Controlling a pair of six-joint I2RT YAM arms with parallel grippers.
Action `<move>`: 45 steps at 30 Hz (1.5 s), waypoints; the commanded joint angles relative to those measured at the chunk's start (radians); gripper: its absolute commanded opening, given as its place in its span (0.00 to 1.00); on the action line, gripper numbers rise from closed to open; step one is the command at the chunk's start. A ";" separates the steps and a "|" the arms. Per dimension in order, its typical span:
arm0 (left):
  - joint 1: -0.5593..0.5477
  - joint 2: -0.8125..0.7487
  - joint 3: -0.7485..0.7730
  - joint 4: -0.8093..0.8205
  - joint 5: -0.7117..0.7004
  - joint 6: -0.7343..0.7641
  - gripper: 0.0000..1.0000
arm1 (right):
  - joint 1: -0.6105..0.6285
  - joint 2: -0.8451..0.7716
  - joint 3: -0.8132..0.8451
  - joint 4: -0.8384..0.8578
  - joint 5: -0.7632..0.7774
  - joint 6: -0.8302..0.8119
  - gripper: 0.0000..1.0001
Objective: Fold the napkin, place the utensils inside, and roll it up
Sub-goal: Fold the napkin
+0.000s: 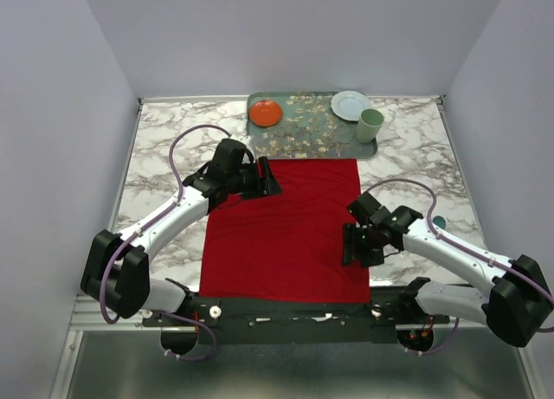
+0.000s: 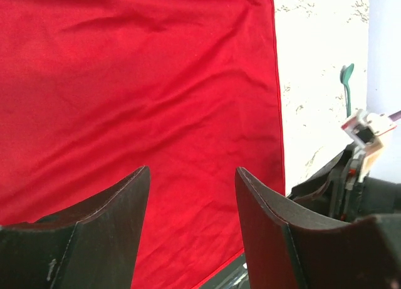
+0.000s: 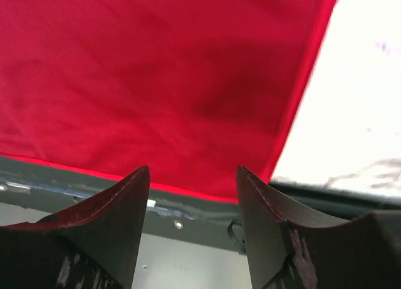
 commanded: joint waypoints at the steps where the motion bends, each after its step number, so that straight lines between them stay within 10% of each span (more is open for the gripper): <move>1: -0.003 -0.010 0.021 0.017 0.017 0.012 0.66 | 0.041 -0.053 -0.102 -0.103 0.015 0.163 0.64; 25: -0.003 -0.018 0.023 0.003 0.023 0.027 0.66 | 0.073 -0.142 -0.286 0.005 -0.031 0.290 0.54; 41: -0.001 -0.024 0.021 -0.011 0.005 0.036 0.66 | 0.073 -0.219 -0.233 -0.064 0.026 0.293 0.01; 45: 0.000 -0.019 0.016 -0.007 0.011 0.033 0.66 | 0.074 -0.315 -0.196 -0.093 0.047 0.295 0.01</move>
